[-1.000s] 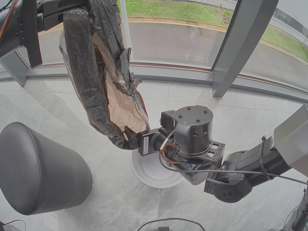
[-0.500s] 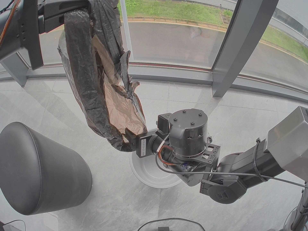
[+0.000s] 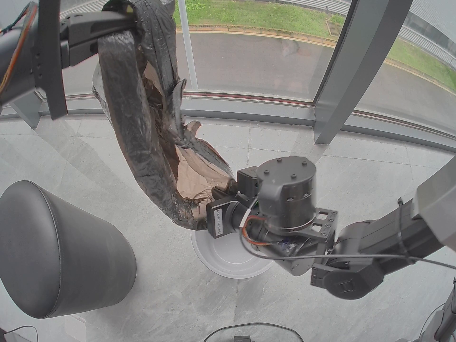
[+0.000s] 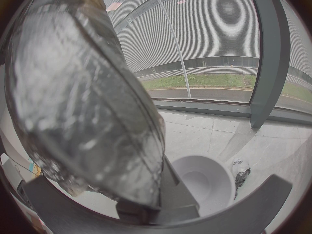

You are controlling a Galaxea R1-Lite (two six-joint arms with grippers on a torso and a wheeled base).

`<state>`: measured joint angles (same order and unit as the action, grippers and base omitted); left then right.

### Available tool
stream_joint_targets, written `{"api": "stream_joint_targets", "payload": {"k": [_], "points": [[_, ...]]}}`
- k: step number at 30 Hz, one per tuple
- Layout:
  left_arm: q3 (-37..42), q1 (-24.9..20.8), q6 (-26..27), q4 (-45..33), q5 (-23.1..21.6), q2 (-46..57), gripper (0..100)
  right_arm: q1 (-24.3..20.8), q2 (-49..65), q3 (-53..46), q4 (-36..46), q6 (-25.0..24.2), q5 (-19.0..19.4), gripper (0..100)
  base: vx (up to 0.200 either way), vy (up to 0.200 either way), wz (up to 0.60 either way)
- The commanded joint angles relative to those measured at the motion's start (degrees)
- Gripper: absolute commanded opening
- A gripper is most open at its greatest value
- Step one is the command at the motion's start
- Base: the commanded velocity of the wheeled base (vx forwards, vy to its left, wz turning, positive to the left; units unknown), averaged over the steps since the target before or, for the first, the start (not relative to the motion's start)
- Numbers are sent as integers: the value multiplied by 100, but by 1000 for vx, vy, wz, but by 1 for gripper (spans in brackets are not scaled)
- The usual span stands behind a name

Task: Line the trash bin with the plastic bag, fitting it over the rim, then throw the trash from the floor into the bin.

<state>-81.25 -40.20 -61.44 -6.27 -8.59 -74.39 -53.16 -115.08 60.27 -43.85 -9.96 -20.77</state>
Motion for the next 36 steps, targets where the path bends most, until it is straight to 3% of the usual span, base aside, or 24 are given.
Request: {"api": "stream_joint_targets", "payload": {"k": [1, 3, 4, 5, 7, 8, 9, 10, 12, 17, 19, 21, 26, 32, 36], "points": [[733, 329, 27, 187, -37, 82, 0, 271, 1313, -50, 1107, 117, 381, 0, 0, 0, 0], [1041, 373, 44, 372, -116, 82, 0, 438, 1814, 37, 1827, 170, 776, 0, 0, 0, 0], [1041, 373, 44, 372, -116, 82, 0, 438, 1814, 37, 1827, 170, 776, 0, 0, 0, 0], [1463, 452, 106, 591, -248, 82, 0, 667, 2367, 292, 3023, 390, 1251, 0, 0, 0, 0], [1647, 505, 176, 697, -292, 91, 0, 755, 2552, 451, 3488, 460, 1427, 0, 0, 0, 0], [2034, 593, 291, 961, -389, 109, 0, 922, 2877, 864, 4420, 486, 1814, 0, 0, 0, 0], [2184, 610, 291, 1119, -450, 117, 0, 1010, 2956, 1048, 4763, 477, 1998, 0, 0, 0, 0], [2201, 610, 291, 1145, -459, 117, 0, 1018, 2965, 1075, 4798, 477, 2016, 0, 0, 0, 0], [2562, 619, 291, 1602, -846, 179, 0, 1185, 3018, 1426, 5519, 477, 2411, 0, 0, 0, 0], [3203, 619, 291, 2279, -1689, 320, 0, 1247, 2991, 1549, 6143, 469, 3088, 0, 0, 0, 0], [3309, 619, 291, 2358, -1751, 328, 0, 1300, 2983, 1602, 6336, 469, 3308, 0, 0, 0, 0], [3520, 619, 291, 2437, -1795, 328, 0, 1388, 2930, 2024, 7197, 469, 3844, 0, 0, 0, 0], [3836, 602, 326, 2455, -1848, 249, 0, 1475, 2613, 2832, 8551, 469, 4433, 0, 0, 0, 0], [4258, 593, 352, 2859, -2094, 179, 0, 1484, 2227, 2701, 8823, 477, 4529, 0, 0, 0, 0], [4504, 602, 343, 3114, -2120, -23, 0, 1484, 2051, 2129, 8120, 469, 4512, 0, 0, 0, 0]]}}
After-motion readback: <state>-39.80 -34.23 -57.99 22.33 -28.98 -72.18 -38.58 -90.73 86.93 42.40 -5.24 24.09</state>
